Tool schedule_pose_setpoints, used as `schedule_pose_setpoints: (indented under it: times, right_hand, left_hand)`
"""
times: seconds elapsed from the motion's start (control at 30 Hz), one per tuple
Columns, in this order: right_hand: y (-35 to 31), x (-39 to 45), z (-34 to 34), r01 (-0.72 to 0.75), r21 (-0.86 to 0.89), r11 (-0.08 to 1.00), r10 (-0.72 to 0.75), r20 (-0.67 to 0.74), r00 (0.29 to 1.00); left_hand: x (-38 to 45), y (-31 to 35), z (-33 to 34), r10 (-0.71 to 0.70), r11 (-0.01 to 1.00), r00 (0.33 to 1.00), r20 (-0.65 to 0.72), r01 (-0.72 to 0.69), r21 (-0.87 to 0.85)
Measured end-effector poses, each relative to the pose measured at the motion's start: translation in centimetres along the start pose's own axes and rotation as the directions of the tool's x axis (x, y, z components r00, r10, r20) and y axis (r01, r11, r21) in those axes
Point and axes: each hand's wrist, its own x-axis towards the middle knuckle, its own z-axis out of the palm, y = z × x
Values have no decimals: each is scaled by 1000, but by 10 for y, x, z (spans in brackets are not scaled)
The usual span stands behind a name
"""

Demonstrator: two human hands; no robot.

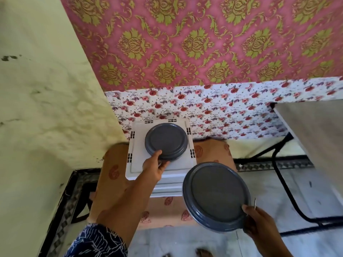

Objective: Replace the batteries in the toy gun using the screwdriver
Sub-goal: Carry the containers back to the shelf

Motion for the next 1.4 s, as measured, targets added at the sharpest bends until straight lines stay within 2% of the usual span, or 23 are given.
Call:
schedule_pose_setpoints:
  times: [0.2, 0.27, 0.3, 0.33, 0.4, 0.43, 0.47, 0.57, 0.63, 0.7, 0.87, 0.97, 1.07, 1.17, 1.27, 1.4]
  right_hand:
    - [34, -9, -6, -28, 53, 998, 33, -102, 994]
    - [43, -6, -10, -32, 3, 999, 32, -124, 992]
    - [49, -5, -11, -41, -31, 999, 37, -126, 991]
    - [54, -3, -11, -50, -71, 996, 40, -132, 990]
    - [65, 1, -7, -69, -139, 988, 52, -123, 991]
    - [69, 3, -2, -73, -162, 984, 56, -108, 993]
    - [74, 7, 5, -74, -184, 980, 57, -97, 994]
    - [86, 18, 31, -54, -246, 968, 48, -28, 998]
    - [90, 29, 51, -35, -279, 960, 44, 25, 999]
    - [91, 44, 68, -26, -288, 957, 40, 45, 998]
    - [92, 88, 106, 48, -357, 933, -10, 109, 994]
    - [91, 108, 124, 75, -394, 916, -36, 105, 994]
    - [88, 125, 136, -17, -301, 953, 37, 60, 998]
    - [81, 136, 146, -82, -229, 970, 89, 21, 996]
    - [80, 144, 151, -94, -233, 968, 95, -8, 995]
    - [81, 151, 152, -62, -272, 960, 63, -6, 998]
  left_hand:
    - [7, -3, 2, -2, 994, 1000, 19, 0, 107]
    - [1, -7, -1, 57, 964, 998, 20, -60, 258]
    - [-1, -12, -7, 118, 917, 993, 27, -120, 382]
    - [-5, -19, -16, 199, 824, 979, 49, -194, 532]
    - [-16, -44, -46, 315, 508, 933, 176, -322, 799]
    - [-21, -58, -62, 321, 380, 922, 218, -336, 862]
    - [-25, -71, -79, 294, 330, 927, 233, -327, 885]
    - [-28, -97, -114, 146, 376, 964, 221, -261, 889]
    - [-19, -102, -129, 121, 472, 980, 157, -196, 859]
    - [-3, -103, -140, 158, 561, 983, 98, -171, 810]
    - [36, -93, -142, 300, 674, 954, -10, -204, 710]
    - [52, -84, -126, 372, 714, 926, -72, -235, 659]
    - [72, -76, -116, 431, 701, 896, -101, -263, 663]
    - [85, -73, -112, 415, 743, 898, -145, -243, 624]
    - [93, -75, -113, 422, 770, 889, -178, -248, 588]
    - [96, -80, -115, 381, 882, 884, -273, -258, 395]
